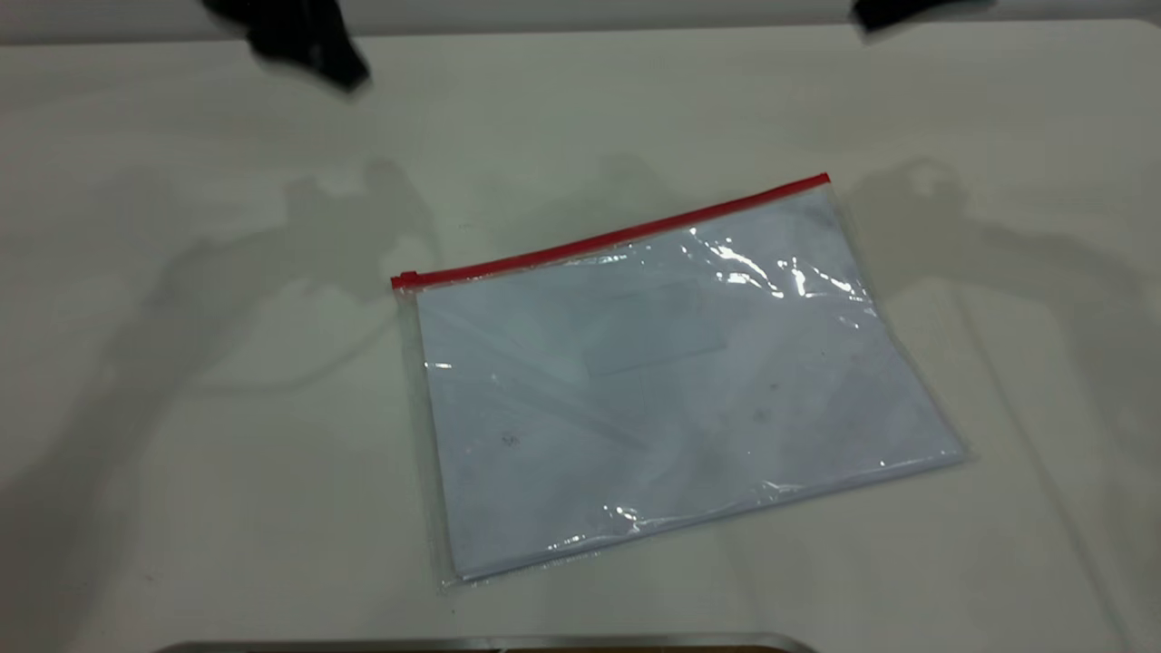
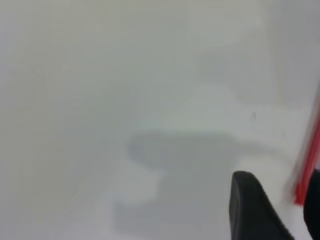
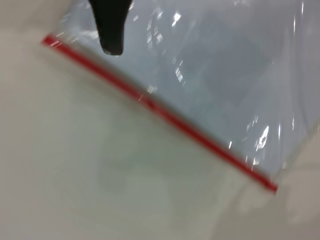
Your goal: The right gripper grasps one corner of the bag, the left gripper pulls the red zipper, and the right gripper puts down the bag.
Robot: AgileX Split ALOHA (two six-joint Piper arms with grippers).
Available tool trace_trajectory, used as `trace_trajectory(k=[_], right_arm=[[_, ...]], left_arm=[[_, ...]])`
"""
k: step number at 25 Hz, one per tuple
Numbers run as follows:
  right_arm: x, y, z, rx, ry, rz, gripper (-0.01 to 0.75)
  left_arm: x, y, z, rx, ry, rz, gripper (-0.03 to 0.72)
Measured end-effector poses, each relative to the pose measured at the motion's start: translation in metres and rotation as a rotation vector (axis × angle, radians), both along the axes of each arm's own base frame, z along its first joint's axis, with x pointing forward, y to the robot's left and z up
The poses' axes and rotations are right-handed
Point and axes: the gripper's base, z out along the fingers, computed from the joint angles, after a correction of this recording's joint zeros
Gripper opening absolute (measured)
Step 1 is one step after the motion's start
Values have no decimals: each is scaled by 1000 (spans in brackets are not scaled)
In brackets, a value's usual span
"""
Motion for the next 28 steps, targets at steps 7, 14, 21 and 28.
trace_trajectory(k=[7,14,21,28], right_arm=[[-46,-5,143,31,-225,-118,593],[-136,-13,247,87,-342,-289,592],[-242,-17,305,142,-441,-355,592],[-308,-15,303,111,-389,-292,592]], left_arm=[[-34,10,139,-126,-198,190,334],[-109,40,251,-151,-376,411,374],[-197,74,304,-161,-376,692,378],[-269,94,316,-145,-245,855,378]])
